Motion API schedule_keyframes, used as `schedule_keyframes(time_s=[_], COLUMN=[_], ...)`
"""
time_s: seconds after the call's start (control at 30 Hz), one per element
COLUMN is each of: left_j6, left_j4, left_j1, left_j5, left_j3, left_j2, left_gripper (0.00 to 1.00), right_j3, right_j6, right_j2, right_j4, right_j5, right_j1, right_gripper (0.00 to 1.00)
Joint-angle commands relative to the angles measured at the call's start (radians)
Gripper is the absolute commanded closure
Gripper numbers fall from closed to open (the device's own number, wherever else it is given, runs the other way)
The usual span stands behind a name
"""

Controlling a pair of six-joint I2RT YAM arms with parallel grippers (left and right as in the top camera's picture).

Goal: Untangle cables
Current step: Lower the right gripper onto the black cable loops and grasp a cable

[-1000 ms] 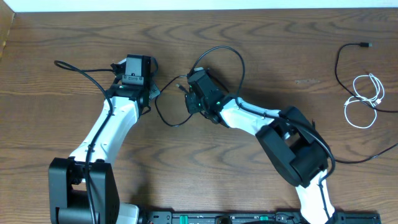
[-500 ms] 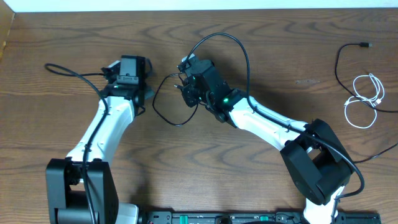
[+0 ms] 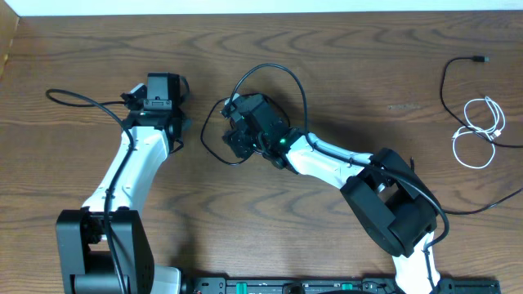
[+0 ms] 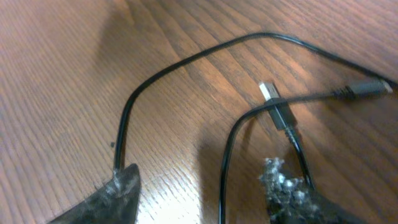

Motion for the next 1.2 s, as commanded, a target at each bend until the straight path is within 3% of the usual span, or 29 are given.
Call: schedule_keyframes(time_s=[0.0,0.13,0.47,0.6,0.73,0.9,1.0,1.17], left_j6=[-0.018,-0.018,-0.018,-0.018,-0.018,-0.018,-0.018,-0.018], left_j4=[-0.004,-0.004,-0.004,-0.004,-0.004,-0.004,-0.004,-0.004], left_j1=[0.004,0.004,0.004,0.004,0.004,0.004,0.004,0.004], left_j5=[-0.005,-0.005,-0.006,-0.006,-0.006,-0.006,-0.006,-0.006], left_j3=[-0.014,-0.013,-0.013,-0.013,-0.013,-0.013,-0.014,-0.013], left_j2=[0.004,0.004,0.004,0.004,0.004,0.004,0.004,0.004], left_gripper=[0.69,0.60,0.57,0.54,0.52,0.51,0.50,0.50], right_j3=[0.004,0.004,0.004,0.004,0.004,0.004,0.004,0.011], right_j6=[-0.020,-0.003,0.002,-0.092,-0.224,-0.280,-0.275,-0.258], right_j2=[0.002,0.008,0.090,0.096,0.097,0.097,0.097,0.021], right_j4=[0.001,-0.008,-0.112,-0.173,-0.175,-0.180,-0.177,-0.172], right_j5=[-0.012,-0.016,-0.016,-0.016,-0.004,0.167,0.271,0.278], right_j1=[-0.004,-0.003,0.085,0.129,0.165,0.173,0.172,0.169], right_gripper=[0.34,0.30,0.14,0.15,0.37,0.99,0.99,0.99])
